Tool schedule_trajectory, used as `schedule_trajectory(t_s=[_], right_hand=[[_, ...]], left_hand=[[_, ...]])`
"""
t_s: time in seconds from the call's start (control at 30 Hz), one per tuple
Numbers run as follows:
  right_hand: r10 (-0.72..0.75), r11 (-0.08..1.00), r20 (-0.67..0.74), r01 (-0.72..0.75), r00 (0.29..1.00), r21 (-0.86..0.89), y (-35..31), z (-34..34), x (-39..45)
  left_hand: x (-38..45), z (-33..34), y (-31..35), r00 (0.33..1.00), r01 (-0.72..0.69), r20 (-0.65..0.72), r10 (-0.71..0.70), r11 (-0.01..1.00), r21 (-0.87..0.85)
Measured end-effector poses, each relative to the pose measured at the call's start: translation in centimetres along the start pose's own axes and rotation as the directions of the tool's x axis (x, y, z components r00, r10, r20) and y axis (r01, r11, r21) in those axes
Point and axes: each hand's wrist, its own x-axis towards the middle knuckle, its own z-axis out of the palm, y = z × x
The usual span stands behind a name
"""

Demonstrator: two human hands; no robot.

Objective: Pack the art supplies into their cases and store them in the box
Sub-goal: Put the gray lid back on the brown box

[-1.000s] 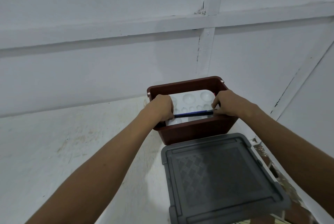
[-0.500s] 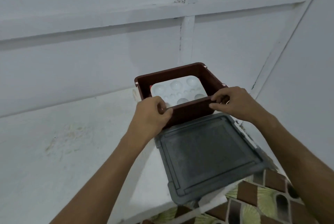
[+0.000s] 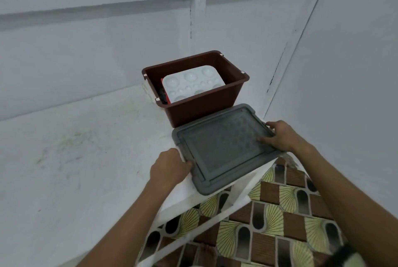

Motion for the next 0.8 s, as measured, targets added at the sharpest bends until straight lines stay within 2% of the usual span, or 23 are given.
schedule_trajectory(t_s=[0.13, 0.37, 0.43, 0.53, 0.7, 0.8], right_hand=[[0.020, 0.996, -0.040, -0.016, 0.999, 0.092, -0.3, 0.1, -1.4], [0.083, 0.924, -0.034, -0.064, 0.996, 0.377, 0.3, 0.6, -5.6], [0.070, 0.902, -0.062, -0.036, 0.996, 0.430, 0.0, 0.1, -7.4], [0.040, 0.868, -0.149, 0.039, 0.988, 0.494, -0.3, -1.1, -9.9], [-0.003, 0.843, -0.288, 0.157, 0.958, 0.515, -1.6, -4.5, -11.6], [-0.046, 0.855, -0.336, 0.211, 0.941, 0.474, -3.4, -6.7, -10.2]], left_hand=[[-0.6, 0.4, 0.3, 0.996, -0.093, -0.006, 0.093, 0.986, -0.137], [-2.0, -0.3, -1.1, 0.999, -0.041, -0.036, 0.032, 0.957, -0.286], [-3.0, -1.1, -1.2, 0.999, -0.032, -0.050, 0.015, 0.927, -0.373], [-4.5, -3.0, -0.8, 0.993, -0.098, -0.098, 0.059, 0.879, -0.467], [-4.8, -7.0, 0.9, 0.975, -0.213, -0.156, 0.157, 0.858, -0.468], [-3.0, -9.5, 1.7, 0.967, -0.230, -0.210, 0.143, 0.844, -0.485]])
